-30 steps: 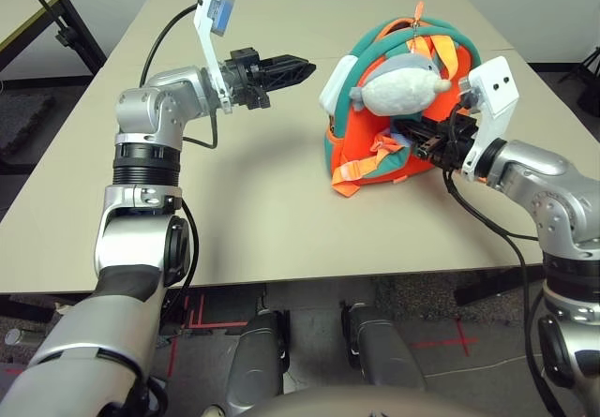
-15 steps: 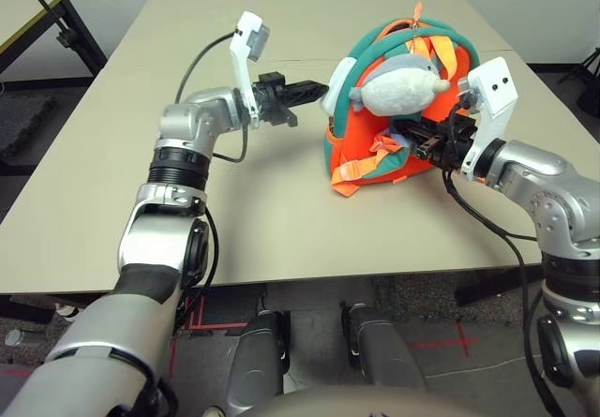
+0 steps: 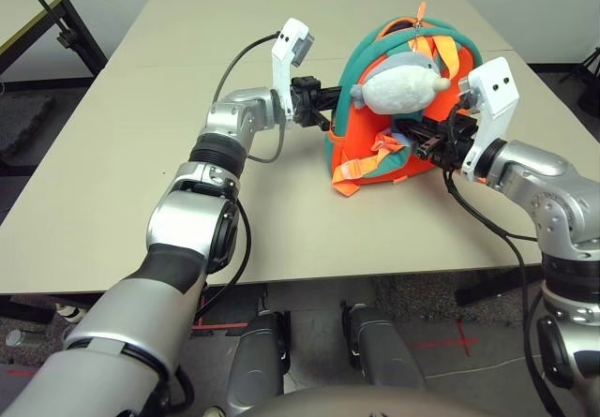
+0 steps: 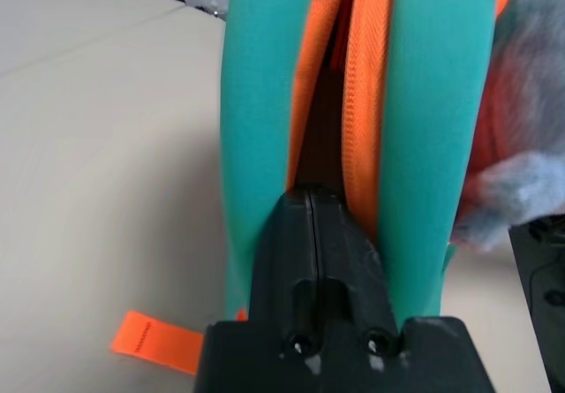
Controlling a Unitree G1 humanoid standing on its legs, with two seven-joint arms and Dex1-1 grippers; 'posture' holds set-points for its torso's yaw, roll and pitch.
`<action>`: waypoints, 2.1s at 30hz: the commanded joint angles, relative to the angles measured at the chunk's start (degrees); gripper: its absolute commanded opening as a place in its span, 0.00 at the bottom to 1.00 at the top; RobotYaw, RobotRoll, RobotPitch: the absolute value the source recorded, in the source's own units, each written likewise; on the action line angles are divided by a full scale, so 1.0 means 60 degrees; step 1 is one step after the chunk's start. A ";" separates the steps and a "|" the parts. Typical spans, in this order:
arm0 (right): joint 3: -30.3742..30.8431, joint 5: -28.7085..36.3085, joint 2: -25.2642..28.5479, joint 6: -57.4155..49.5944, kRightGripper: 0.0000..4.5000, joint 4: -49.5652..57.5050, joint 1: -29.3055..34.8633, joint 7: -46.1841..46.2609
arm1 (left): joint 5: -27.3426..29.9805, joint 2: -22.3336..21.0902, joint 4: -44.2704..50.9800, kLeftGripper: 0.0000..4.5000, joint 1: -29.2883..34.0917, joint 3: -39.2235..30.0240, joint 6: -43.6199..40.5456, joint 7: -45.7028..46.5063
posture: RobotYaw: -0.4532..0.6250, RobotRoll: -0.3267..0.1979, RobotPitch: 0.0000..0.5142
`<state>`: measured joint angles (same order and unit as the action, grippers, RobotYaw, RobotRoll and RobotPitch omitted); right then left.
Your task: Put the pencil case into the backpack and zip it.
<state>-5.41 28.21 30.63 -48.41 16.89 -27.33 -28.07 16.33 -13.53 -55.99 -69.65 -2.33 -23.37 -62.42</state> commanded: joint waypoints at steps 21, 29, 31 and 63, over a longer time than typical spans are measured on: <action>0.0142 0.0000 -0.0068 -0.0082 0.02 -0.0030 0.0160 -0.0071 | 0.1666 -0.0573 0.6027 1.00 0.0078 0.0457 -0.2649 -0.0424 | 0.19 0.62 0.21; 0.0151 -0.0004 -0.0088 -0.0067 0.02 -0.0042 0.0153 -0.0067 | 0.0685 -0.0499 0.6049 1.00 0.0481 0.1861 -0.1529 -0.0477 | 0.19 0.62 0.21; 0.0160 -0.0011 -0.0096 -0.0052 0.02 -0.0068 0.0133 -0.0072 | 0.0464 -0.0437 0.5867 1.00 0.0505 0.2073 -0.1225 -0.0445 | 0.19 0.62 0.21; 0.0246 -0.0129 -0.0336 0.0065 0.02 -0.0174 0.0062 -0.0069 | -0.0953 0.0276 0.3426 0.98 0.0206 0.2392 0.0682 0.0118 | 0.19 0.62 0.20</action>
<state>-5.30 27.44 28.89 -47.78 16.13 -27.25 -27.90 12.25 -11.81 -34.22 -68.28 11.95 -19.12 -62.70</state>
